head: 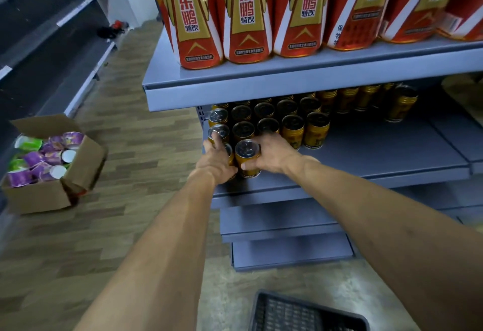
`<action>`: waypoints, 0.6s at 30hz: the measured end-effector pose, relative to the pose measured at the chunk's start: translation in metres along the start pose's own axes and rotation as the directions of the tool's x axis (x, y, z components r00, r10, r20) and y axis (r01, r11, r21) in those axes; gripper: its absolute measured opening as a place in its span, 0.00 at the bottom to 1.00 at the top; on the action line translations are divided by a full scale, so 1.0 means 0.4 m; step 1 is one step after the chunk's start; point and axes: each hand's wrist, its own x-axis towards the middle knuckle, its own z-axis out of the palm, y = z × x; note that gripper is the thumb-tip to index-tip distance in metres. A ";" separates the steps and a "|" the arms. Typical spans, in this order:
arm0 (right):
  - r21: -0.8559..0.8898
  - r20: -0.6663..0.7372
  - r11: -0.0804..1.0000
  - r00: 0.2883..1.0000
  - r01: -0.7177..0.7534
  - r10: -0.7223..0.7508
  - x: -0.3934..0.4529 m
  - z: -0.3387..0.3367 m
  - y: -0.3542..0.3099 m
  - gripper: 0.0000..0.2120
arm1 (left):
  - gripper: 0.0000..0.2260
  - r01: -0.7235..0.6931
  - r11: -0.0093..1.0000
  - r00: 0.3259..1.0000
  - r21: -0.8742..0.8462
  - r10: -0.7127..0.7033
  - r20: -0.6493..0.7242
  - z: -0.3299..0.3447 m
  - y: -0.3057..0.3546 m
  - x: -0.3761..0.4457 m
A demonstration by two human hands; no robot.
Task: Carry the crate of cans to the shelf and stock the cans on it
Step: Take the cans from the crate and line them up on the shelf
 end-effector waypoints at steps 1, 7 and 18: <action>-0.005 0.000 1.000 1.000 -0.005 0.005 0.003 -0.003 -0.001 0.22 | 0.50 -0.002 1.000 1.000 0.005 0.002 0.004 0.001 0.000 0.000; -0.064 -0.022 0.997 0.999 -0.032 0.030 0.009 -0.002 -0.008 0.17 | 0.49 0.003 1.000 1.000 -0.002 -0.003 0.004 -0.003 0.000 -0.004; -0.087 0.047 0.996 0.998 -0.024 0.028 0.007 -0.033 -0.031 0.20 | 0.50 0.003 1.000 1.000 -0.015 -0.003 0.008 -0.004 0.007 -0.010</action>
